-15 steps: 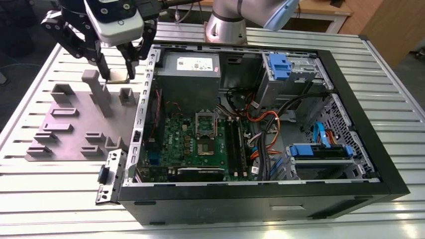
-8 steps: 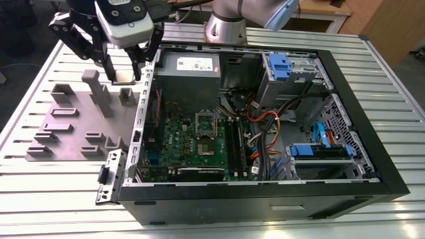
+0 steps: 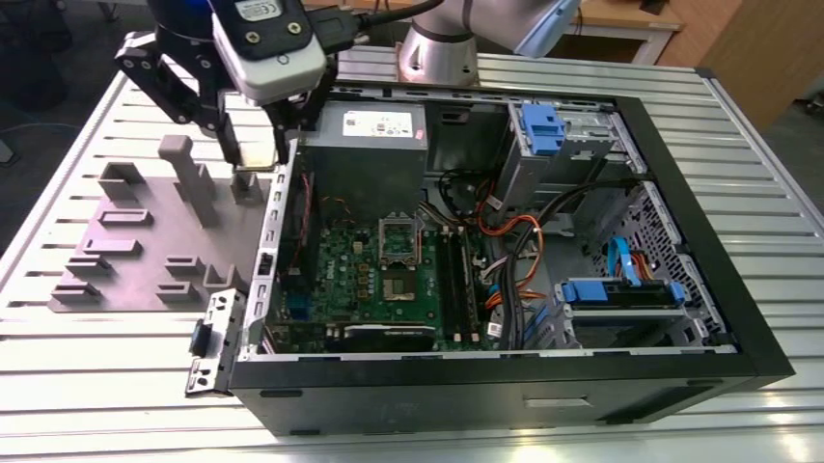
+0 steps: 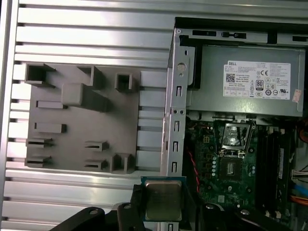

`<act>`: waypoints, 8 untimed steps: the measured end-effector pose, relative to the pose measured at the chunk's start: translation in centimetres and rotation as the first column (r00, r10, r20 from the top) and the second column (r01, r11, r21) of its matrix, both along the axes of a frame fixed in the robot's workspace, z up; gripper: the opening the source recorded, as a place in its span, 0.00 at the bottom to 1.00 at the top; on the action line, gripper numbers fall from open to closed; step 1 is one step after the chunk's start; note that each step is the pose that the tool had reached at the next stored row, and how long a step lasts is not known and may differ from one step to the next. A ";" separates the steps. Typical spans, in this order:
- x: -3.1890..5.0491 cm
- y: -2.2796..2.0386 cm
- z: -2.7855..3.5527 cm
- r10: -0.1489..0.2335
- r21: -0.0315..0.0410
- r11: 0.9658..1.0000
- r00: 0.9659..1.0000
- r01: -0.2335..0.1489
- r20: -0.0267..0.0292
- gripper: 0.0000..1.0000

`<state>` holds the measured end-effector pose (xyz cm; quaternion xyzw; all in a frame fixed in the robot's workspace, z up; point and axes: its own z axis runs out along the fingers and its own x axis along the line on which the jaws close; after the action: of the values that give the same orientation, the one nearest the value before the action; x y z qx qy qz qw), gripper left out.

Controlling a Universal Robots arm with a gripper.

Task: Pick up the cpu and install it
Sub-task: 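Pick up the cpu and move it towards the insertion slot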

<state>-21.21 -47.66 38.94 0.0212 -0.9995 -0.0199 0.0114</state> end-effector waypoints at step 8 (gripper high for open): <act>0.45 -0.42 -0.03 0.000 0.000 1.000 1.000 0.000 0.000 0.45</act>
<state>-20.76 -48.08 38.91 0.0211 -0.9995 -0.0198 0.0114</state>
